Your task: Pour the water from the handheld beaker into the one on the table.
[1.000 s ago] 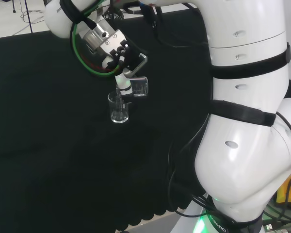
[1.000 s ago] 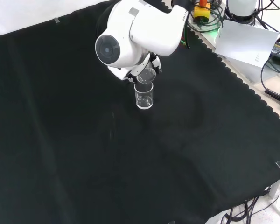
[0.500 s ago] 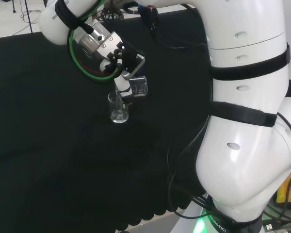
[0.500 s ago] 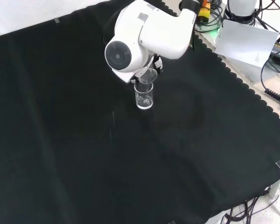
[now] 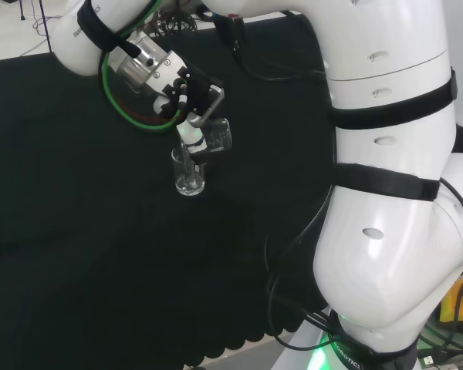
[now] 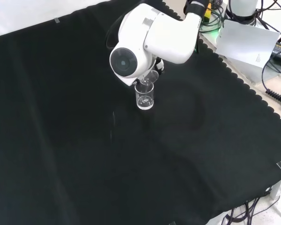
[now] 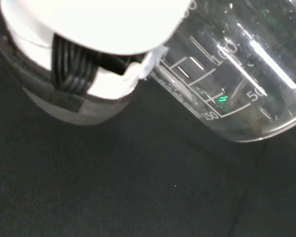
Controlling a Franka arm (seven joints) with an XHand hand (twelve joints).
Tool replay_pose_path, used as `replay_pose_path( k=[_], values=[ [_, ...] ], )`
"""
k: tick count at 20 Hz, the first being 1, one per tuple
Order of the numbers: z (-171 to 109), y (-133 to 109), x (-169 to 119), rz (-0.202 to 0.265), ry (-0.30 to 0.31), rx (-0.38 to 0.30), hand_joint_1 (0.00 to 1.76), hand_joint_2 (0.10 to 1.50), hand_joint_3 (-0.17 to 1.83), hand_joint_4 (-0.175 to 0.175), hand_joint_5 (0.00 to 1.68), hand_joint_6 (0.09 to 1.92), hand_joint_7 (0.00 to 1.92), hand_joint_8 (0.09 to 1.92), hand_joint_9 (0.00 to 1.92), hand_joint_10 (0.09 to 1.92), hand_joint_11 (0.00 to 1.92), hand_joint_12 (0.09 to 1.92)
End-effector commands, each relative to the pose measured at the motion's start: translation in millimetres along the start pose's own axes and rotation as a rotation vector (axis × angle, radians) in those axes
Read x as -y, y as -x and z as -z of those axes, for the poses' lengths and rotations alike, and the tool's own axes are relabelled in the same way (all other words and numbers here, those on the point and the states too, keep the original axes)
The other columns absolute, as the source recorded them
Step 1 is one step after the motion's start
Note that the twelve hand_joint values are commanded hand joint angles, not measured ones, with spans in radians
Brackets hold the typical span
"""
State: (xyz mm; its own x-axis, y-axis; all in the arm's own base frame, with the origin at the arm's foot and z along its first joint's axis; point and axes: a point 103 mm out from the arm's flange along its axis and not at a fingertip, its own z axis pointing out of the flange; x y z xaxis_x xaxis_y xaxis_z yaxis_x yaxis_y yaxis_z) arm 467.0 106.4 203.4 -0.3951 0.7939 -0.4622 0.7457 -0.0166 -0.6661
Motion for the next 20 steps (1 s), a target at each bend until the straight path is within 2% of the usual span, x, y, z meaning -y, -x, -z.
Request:
replay_pose_path(
  k=[1,8,13,20],
  values=[
    [-2.1,3.0,-0.8,-0.002,-0.006,0.005,1.44,0.66,0.51,-0.175,1.44,0.26,1.42,0.29,1.63,0.09,1.43,0.65],
    [-4.7,9.7,-2.6,-0.008,-0.009,0.012,1.44,0.66,0.51,-0.175,1.44,0.26,1.42,0.29,1.63,0.09,1.43,0.65],
    [3.8,0.2,0.0,-0.021,-0.017,0.042,1.44,0.66,0.51,-0.175,1.44,0.25,1.42,0.29,1.63,0.09,1.43,0.64],
    [-4.2,10.4,-3.7,-0.016,-0.025,0.036,1.44,0.66,0.51,-0.175,1.44,0.25,1.42,0.28,1.63,0.09,1.43,0.64]
  ],
)
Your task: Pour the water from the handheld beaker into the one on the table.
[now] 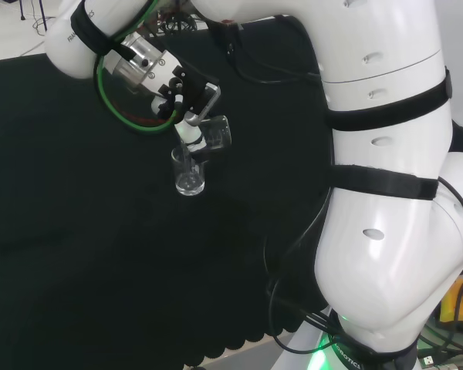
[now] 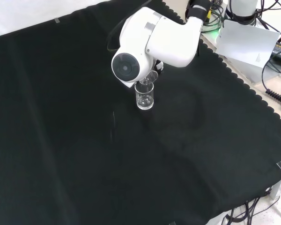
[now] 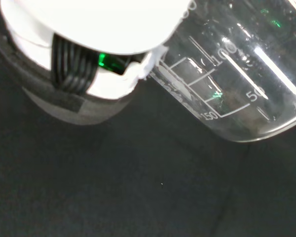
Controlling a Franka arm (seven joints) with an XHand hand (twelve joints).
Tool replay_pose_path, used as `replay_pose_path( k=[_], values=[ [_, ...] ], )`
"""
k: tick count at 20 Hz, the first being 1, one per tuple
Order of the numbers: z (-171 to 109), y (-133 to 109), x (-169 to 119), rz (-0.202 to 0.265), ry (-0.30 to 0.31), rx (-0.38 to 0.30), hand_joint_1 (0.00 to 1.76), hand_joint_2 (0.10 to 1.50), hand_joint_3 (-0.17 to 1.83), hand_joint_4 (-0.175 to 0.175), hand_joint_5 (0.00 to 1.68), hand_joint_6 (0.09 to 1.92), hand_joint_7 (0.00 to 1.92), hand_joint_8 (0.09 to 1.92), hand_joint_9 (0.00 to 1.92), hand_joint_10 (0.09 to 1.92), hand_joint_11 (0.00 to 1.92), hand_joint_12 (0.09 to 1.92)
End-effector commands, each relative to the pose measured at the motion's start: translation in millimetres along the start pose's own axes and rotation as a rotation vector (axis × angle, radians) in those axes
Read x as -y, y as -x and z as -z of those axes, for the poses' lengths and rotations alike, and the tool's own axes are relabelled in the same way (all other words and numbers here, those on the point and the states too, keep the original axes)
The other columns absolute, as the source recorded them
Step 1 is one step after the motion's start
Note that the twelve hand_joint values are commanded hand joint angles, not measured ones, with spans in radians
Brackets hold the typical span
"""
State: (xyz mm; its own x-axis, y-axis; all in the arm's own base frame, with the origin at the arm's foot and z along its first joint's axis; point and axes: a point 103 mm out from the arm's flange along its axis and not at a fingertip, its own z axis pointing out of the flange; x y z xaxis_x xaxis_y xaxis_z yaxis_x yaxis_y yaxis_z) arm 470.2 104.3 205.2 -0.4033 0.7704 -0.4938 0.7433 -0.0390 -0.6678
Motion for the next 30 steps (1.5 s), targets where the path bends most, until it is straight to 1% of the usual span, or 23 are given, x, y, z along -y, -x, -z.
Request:
replay_pose_path(
  k=[1,3,6,9,15,19,24,28,30],
  values=[
    [-0.7,1.4,-0.6,-0.008,-0.013,0.024,1.44,0.66,0.51,-0.175,1.44,0.25,1.42,0.28,1.63,0.09,1.43,0.64],
    [1.1,0.6,0.3,-0.015,-0.017,0.038,1.44,0.66,0.51,-0.175,1.44,0.25,1.42,0.28,1.63,0.09,1.43,0.64],
    [-1.8,2.8,-0.5,-0.002,-0.004,0.012,1.44,0.66,0.51,-0.175,1.44,0.25,1.42,0.28,1.63,0.09,1.44,0.64],
    [-5.3,5.3,-0.6,-0.001,0.006,-0.005,1.44,0.66,0.51,-0.175,1.44,0.25,1.42,0.28,1.63,0.09,1.44,0.64],
    [-6.3,9.2,2.0,0.006,0.025,-0.009,1.44,0.66,0.51,-0.175,1.44,0.25,1.42,0.27,1.63,0.09,1.44,0.64],
    [-7.6,12.5,3.9,0.008,0.045,-0.031,1.44,0.66,0.51,-0.175,1.44,0.25,1.42,0.27,1.63,0.09,1.44,0.64],
    [-11.1,18.1,5.3,0.025,0.065,-0.082,1.44,0.66,0.51,-0.175,1.44,0.24,1.42,0.27,1.63,0.09,1.44,0.64],
    [-15.0,26.1,8.2,0.039,0.114,-0.165,1.44,0.66,0.51,-0.175,1.44,0.24,1.42,0.28,1.63,0.09,1.44,0.64],
    [-17.1,29.8,8.7,0.045,0.129,-0.197,1.44,0.66,0.51,-0.175,1.44,0.24,1.42,0.28,1.63,0.09,1.44,0.64]
  ],
)
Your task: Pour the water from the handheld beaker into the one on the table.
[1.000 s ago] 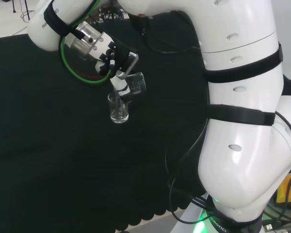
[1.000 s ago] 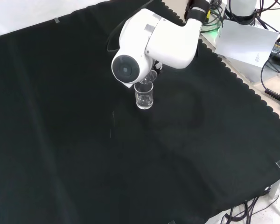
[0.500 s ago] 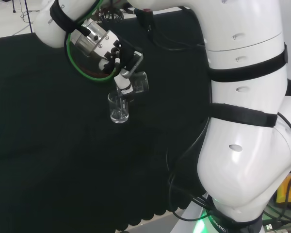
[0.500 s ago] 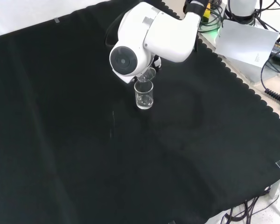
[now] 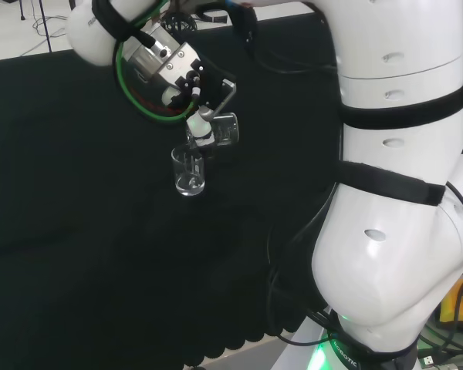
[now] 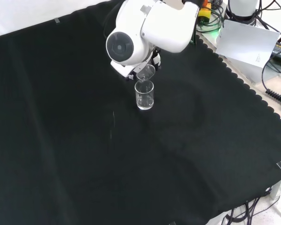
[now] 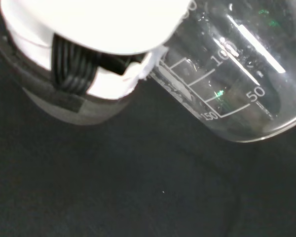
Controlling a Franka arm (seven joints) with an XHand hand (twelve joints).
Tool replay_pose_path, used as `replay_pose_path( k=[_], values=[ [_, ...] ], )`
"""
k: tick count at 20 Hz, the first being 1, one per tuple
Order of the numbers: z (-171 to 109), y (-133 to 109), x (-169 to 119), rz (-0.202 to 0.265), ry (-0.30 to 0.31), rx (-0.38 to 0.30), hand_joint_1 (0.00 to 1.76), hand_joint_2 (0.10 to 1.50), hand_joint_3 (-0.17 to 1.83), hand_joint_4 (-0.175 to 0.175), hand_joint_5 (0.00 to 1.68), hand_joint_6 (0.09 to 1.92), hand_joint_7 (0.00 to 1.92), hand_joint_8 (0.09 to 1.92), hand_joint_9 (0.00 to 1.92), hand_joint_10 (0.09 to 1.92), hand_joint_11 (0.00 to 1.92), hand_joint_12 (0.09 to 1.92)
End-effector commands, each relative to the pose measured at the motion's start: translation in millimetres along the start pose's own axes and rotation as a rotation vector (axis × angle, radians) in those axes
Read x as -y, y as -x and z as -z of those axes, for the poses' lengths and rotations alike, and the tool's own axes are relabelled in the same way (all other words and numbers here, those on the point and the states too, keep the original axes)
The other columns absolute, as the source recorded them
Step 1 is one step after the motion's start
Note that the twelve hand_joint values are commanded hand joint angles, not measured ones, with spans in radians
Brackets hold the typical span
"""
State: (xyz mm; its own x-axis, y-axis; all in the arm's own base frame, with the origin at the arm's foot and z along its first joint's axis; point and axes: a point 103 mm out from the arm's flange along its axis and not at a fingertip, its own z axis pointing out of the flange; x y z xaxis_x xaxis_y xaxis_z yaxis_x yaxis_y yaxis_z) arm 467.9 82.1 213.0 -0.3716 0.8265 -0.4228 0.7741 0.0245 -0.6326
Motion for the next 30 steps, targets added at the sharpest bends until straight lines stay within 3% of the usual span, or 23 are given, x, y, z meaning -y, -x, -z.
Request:
replay_pose_path(
  k=[1,8,15,23,30],
  values=[
    [-5.2,11.6,3.5,0.023,0.060,-0.118,1.44,0.66,0.51,-0.175,1.44,0.24,1.42,0.28,1.63,0.09,1.44,0.64],
    [-10.2,25.7,3.8,0.072,0.166,-0.187,1.44,0.66,0.50,-0.175,1.44,0.24,1.42,0.29,1.63,0.09,1.44,0.63],
    [-15.7,38.1,-1.4,0.108,0.229,-0.257,1.44,0.67,0.50,-0.175,1.44,0.24,1.41,0.31,1.63,0.09,1.44,0.63],
    [-25.5,61.0,-12.7,0.186,0.301,-0.427,1.44,0.67,0.49,-0.175,1.44,0.24,1.40,0.33,1.63,0.09,1.44,0.62],
    [-35.0,81.7,-28.9,0.182,0.381,-0.549,1.43,0.67,0.49,-0.175,1.44,0.24,1.39,0.34,1.63,0.09,1.44,0.61]
  ],
)
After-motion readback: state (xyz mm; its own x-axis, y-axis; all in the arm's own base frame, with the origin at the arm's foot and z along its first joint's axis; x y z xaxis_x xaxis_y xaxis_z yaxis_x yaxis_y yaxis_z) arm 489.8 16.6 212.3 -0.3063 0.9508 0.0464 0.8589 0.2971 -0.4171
